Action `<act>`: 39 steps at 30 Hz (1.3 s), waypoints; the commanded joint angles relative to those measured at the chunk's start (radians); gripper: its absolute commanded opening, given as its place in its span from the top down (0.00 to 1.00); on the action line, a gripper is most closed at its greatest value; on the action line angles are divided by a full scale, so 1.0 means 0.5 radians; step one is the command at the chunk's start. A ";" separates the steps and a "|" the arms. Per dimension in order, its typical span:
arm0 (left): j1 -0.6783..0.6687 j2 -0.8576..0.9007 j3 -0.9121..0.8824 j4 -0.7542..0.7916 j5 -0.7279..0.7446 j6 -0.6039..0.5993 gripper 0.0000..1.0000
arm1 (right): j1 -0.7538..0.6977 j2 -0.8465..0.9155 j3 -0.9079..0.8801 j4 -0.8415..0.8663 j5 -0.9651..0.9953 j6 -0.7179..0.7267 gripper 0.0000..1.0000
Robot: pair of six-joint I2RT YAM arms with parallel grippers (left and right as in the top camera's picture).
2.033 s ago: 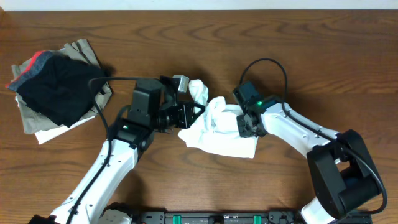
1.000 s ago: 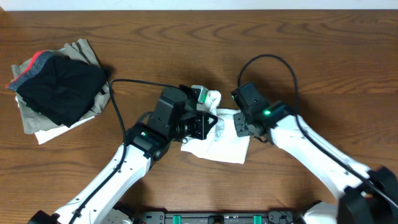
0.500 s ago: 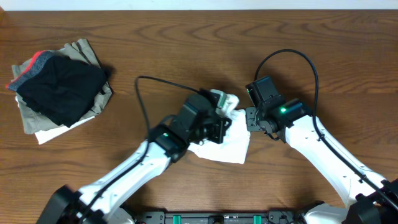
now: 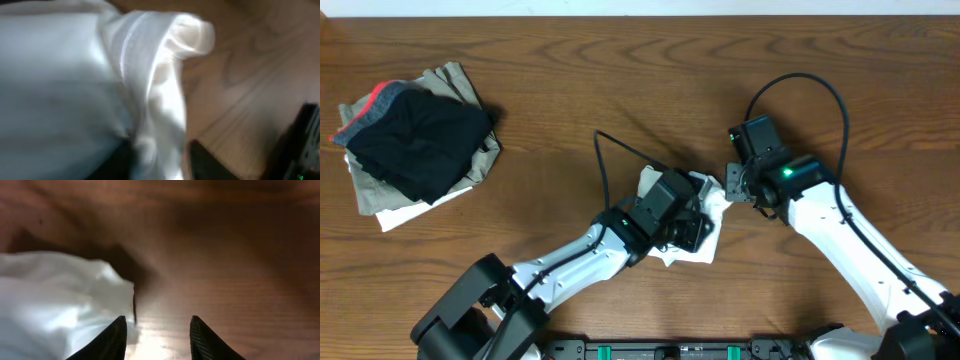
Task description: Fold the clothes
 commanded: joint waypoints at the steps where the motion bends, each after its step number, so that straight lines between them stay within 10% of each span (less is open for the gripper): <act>1: -0.059 0.002 0.005 0.016 -0.015 -0.029 0.45 | -0.033 -0.102 0.033 0.063 -0.077 -0.082 0.60; 21: 0.504 -0.778 0.005 -0.768 -0.465 0.070 0.36 | -0.019 -0.127 0.027 -0.130 -0.980 -0.126 0.53; 39: 0.652 -0.414 0.003 -0.876 -0.478 0.069 0.35 | 0.563 -0.062 0.021 -0.409 -1.068 -0.297 0.41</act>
